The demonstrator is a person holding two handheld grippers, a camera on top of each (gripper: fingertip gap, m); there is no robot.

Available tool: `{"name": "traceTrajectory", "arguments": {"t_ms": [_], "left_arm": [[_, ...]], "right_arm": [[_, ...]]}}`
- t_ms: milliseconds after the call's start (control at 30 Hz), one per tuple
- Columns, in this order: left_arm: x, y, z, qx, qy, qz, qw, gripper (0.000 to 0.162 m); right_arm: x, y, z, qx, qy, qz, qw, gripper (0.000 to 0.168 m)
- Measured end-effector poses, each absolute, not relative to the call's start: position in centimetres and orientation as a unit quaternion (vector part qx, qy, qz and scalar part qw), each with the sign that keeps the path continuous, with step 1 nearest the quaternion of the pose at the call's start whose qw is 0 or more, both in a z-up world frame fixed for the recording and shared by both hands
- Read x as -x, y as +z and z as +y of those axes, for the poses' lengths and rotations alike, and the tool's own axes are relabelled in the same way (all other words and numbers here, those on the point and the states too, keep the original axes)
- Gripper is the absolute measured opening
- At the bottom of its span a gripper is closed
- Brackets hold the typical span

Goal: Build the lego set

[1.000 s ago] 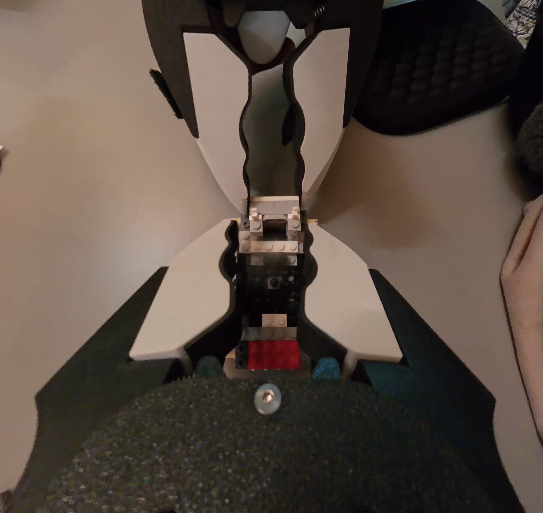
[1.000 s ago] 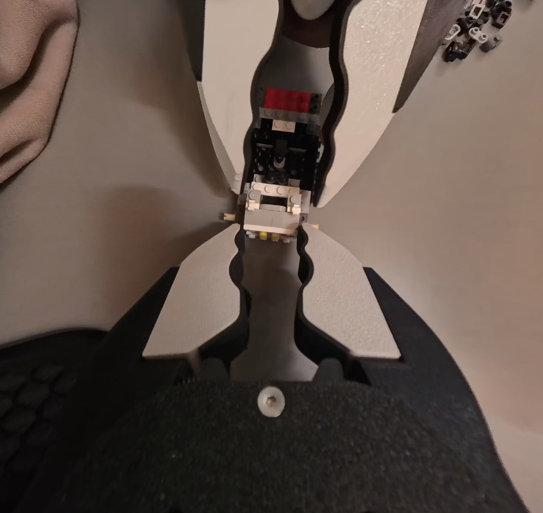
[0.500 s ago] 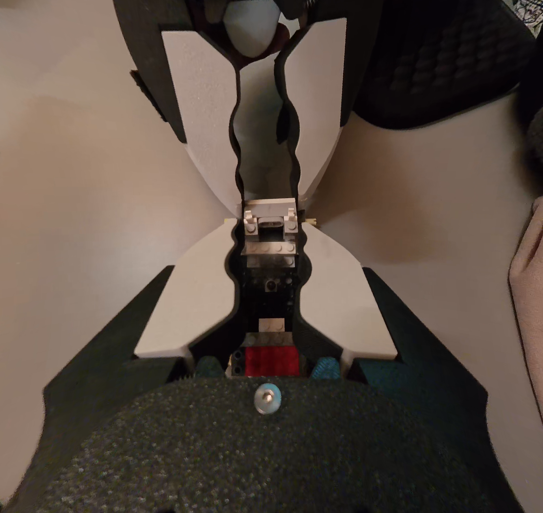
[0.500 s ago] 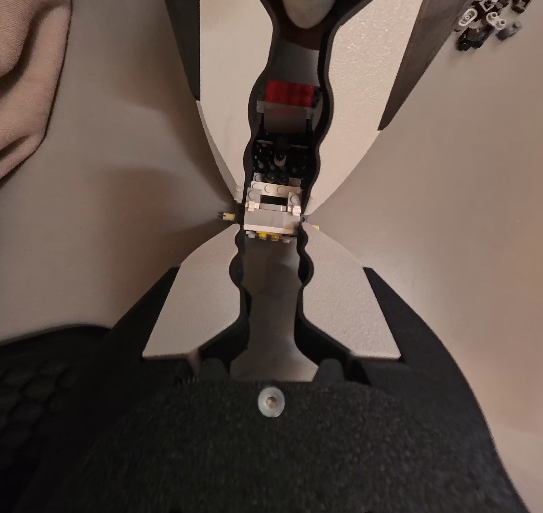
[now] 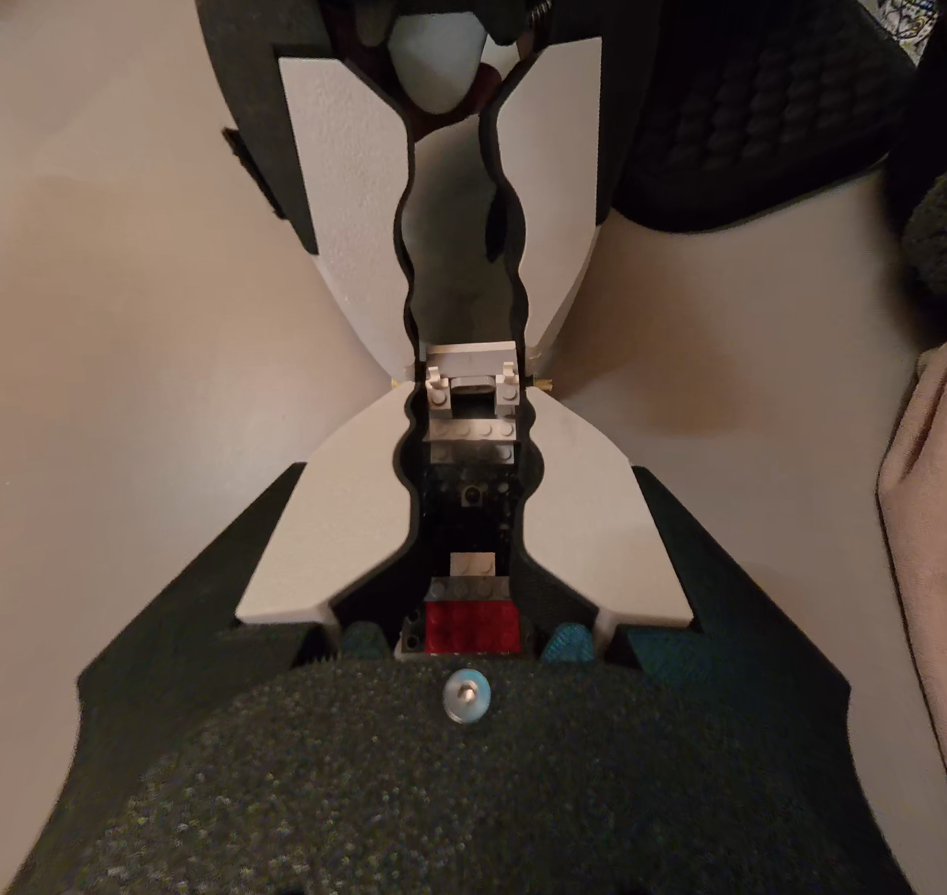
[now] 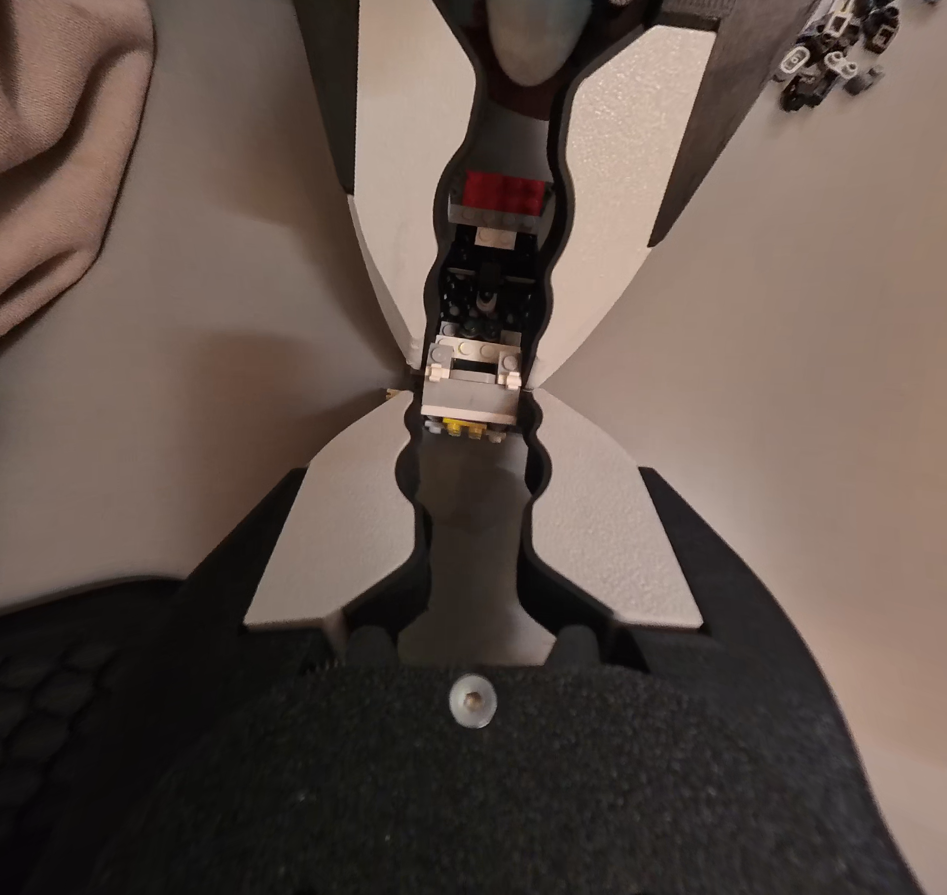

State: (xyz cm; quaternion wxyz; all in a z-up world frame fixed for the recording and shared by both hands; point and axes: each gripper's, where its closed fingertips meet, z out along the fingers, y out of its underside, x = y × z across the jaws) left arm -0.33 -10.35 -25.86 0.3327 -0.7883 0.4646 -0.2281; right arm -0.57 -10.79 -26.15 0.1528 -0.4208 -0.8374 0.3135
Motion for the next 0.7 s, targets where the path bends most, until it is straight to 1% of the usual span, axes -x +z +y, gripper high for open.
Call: {"name": "traceTrajectory", "arguments": {"t_ms": [100,533,700], "left_arm": [[0.3,-25.86,-10.35,0.788,-0.227,0.465,0.332,0.033],[0.53,-25.15,-10.66,0.791,-0.213,0.474,0.322,0.035],[0.38,-25.07,-10.8,0.79,-0.206,0.479,0.321,0.032]], "right_arm": [[0.44,-26.07,-10.73,0.424,0.318,-0.833,0.157,0.035],[0.33,-26.26,-10.76,0.435,0.309,-0.828,0.169,0.034],[0.22,-26.21,-10.64,0.435,0.296,-0.832,0.174,0.034]]}}
